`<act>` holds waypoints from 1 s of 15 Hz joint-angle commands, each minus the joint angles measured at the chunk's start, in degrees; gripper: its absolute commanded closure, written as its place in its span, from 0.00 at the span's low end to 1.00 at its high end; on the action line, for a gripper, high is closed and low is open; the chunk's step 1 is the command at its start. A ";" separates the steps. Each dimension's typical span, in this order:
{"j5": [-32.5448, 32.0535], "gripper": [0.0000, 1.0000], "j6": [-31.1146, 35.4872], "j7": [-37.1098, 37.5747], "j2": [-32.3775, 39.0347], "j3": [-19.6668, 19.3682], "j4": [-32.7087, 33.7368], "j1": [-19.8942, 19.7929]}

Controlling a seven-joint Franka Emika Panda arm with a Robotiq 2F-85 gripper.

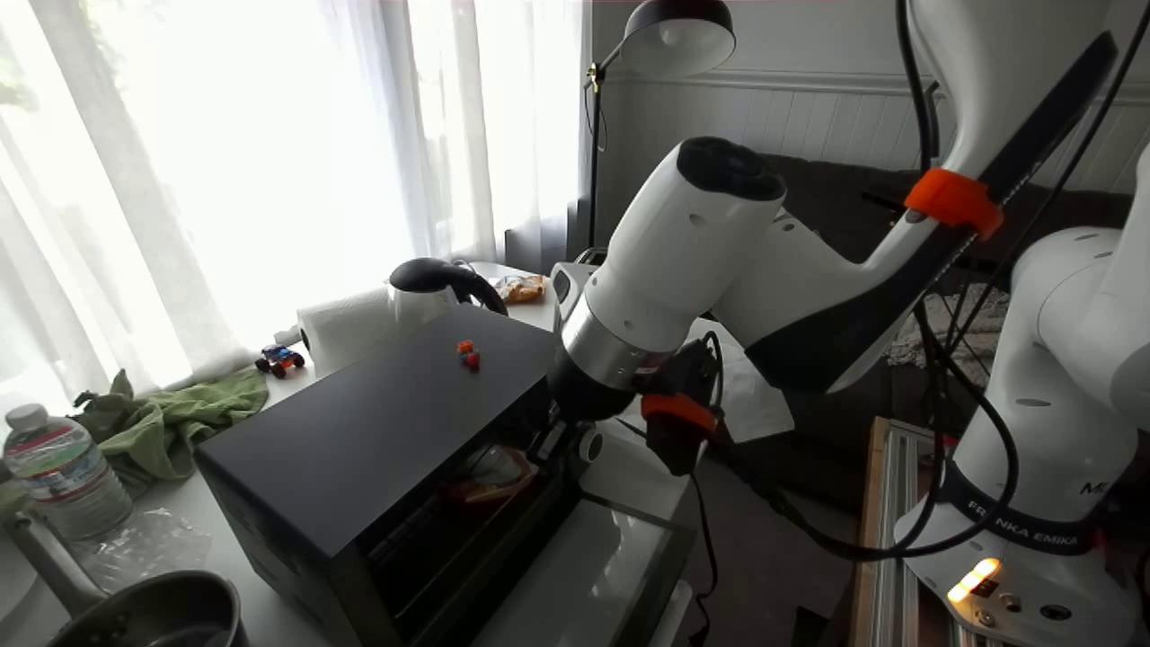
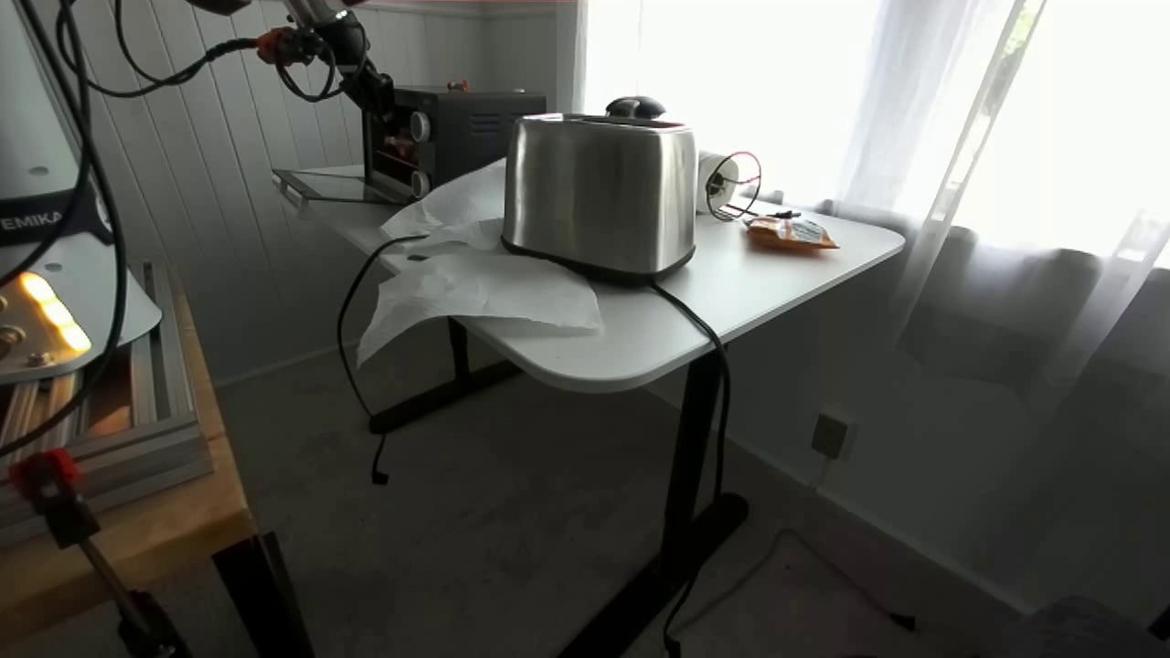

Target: Put the white and orange packet in the toaster oven.

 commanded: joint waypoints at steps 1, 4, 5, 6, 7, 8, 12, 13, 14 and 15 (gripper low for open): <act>0.17 0.68 1.44 0.23 -0.41 0.38 -1.02 0.57; 3.63 0.49 1.51 -3.61 -1.10 0.08 -2.46 2.66; 5.17 0.41 1.51 -5.27 -1.20 -0.13 -3.04 3.58; 7.20 0.34 1.18 -6.89 -1.14 -0.32 -3.51 4.58; 9.61 0.28 0.86 -8.87 -1.05 -0.50 -3.96 5.64; 12.38 0.20 0.14 -11.19 -1.24 -0.63 -4.44 6.79; 22.45 0.00 -2.53 -19.79 -3.54 -1.39 -6.36 10.74; 24.18 0.00 -3.60 -21.17 -4.67 -1.45 -6.65 11.33; 26.10 0.00 -4.92 -22.72 -6.08 -1.61 -6.86 12.02; 27.60 0.00 -6.45 -24.17 -7.44 -1.86 -6.89 12.61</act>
